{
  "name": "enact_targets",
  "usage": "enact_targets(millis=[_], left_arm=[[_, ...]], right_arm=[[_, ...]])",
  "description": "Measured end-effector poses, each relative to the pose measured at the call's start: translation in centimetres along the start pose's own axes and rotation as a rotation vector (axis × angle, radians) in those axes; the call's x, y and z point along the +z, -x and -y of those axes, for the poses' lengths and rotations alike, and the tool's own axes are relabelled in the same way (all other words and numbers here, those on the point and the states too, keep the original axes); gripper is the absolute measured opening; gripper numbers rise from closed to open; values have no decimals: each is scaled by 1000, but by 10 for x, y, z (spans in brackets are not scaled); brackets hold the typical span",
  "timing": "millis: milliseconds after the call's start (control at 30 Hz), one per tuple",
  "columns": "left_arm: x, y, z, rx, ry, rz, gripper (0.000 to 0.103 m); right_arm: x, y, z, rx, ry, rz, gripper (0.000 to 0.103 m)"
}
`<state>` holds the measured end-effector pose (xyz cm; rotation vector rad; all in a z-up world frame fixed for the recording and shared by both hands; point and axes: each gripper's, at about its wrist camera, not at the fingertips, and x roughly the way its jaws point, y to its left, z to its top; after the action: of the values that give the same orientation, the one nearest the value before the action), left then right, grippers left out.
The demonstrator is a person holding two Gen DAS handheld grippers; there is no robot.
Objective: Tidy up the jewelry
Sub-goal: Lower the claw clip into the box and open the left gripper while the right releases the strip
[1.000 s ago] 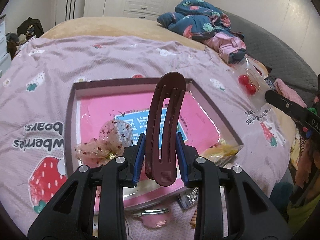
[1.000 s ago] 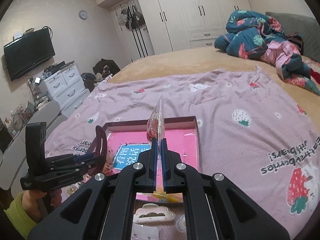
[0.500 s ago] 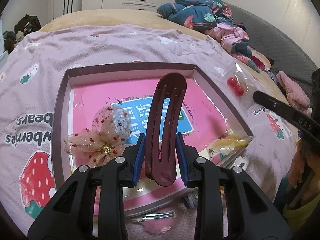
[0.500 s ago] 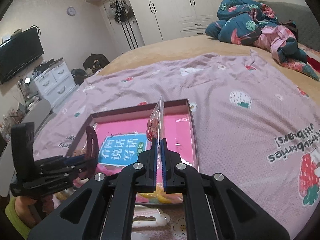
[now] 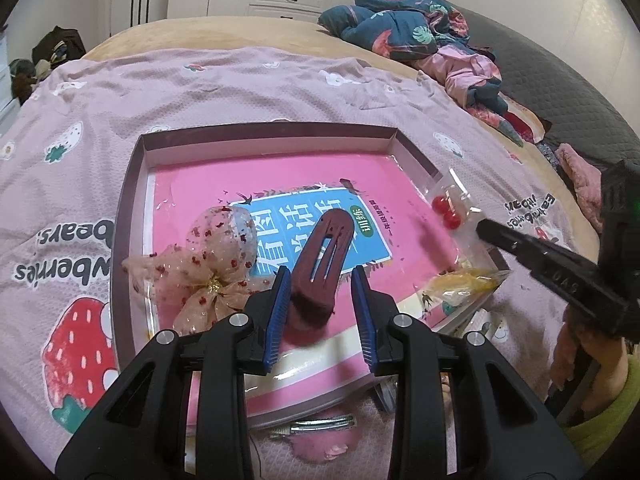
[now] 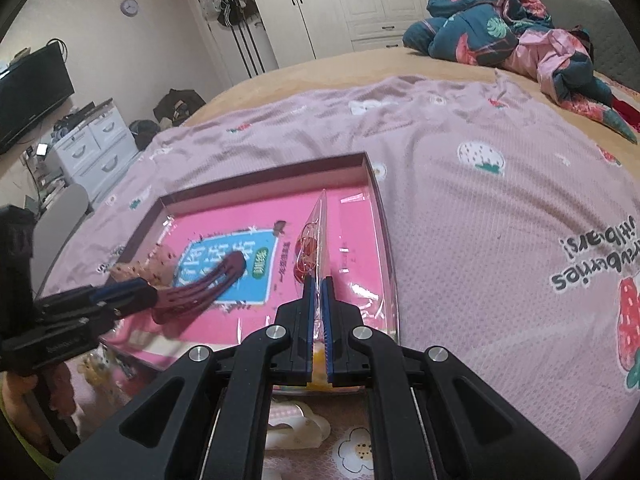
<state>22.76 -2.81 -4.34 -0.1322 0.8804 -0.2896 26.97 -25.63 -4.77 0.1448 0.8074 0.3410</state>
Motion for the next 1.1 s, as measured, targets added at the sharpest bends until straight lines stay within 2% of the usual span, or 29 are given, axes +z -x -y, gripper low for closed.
enact_targets(millis=[133, 233, 367, 600, 633, 767, 867, 900, 1100], left_arm=[[0, 4, -1, 1, 2, 1, 24], [0, 9, -1, 1, 4, 4, 28], [1, 15, -1, 0, 1, 14, 30], [4, 30, 3, -2, 1, 39, 37], [4, 32, 4, 0, 1, 44, 39], [5, 47, 4, 5, 10, 69, 50], [7, 61, 7, 20, 7, 100, 62], [7, 66, 7, 20, 10, 109, 63], [8, 92, 6, 30, 27, 157, 81]], right_arm=[[-3, -2, 2, 0, -10, -7, 6], [-3, -2, 2, -1, -11, -9, 9], [-4, 2, 4, 0, -15, -8, 16], [-4, 22, 3, -4, -18, 30, 38], [-3, 27, 2, -7, -15, 37, 41], [-2, 49, -2, -6, -3, 82, 66], [0, 63, -8, -7, 18, 110, 77], [1, 69, -11, -13, 29, 121, 82], [4, 95, -22, -11, 60, 173, 91]])
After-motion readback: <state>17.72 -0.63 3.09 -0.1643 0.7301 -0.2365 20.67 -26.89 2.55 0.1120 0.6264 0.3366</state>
